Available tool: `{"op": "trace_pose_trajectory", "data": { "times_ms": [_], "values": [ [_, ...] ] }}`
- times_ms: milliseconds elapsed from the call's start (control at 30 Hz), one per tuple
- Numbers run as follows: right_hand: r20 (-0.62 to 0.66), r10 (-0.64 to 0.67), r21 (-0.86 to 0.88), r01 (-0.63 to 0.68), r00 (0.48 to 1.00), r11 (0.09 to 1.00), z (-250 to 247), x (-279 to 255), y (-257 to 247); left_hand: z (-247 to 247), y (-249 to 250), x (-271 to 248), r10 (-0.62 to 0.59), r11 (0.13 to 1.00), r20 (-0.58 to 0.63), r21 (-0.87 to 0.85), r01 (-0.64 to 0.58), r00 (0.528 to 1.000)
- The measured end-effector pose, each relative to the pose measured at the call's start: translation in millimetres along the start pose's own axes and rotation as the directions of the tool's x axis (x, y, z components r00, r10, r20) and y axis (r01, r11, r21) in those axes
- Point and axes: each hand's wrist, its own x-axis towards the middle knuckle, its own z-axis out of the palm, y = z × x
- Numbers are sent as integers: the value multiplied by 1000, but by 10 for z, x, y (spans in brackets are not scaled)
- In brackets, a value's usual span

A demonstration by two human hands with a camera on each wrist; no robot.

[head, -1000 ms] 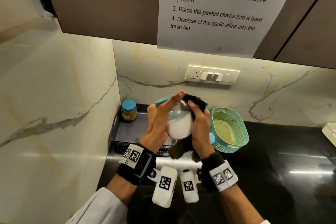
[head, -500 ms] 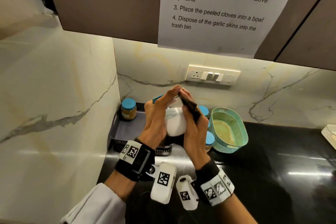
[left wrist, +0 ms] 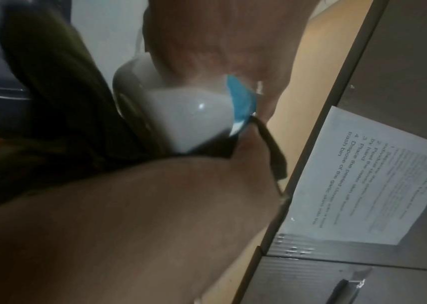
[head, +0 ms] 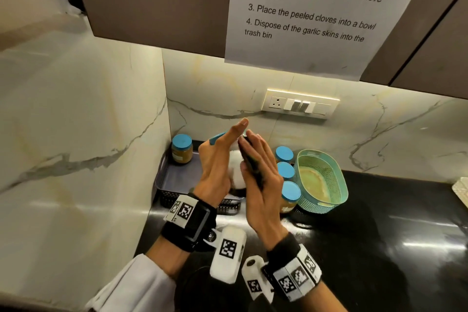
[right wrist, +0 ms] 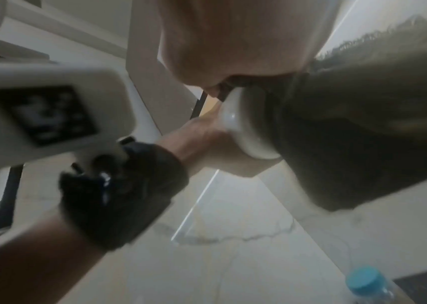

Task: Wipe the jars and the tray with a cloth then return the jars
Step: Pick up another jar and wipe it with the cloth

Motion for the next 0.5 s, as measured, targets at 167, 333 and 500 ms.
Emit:
{"op": "trace_pose_trajectory", "data": {
  "times_ms": [167,333,500],
  "values": [
    [-50,-131,-85,126,990,988,-48,32,216,64,-56,-31,-30,997,-29,75,32,999],
    [-139,573,613,-384,808,691,-314,391,145,41,-176,-43,24,982,42,188,-32,999],
    [-136,638,539,-484,758,689,-221,330,41,134,-175,-63,4,986,95,163,-19,995]
  ]
}}
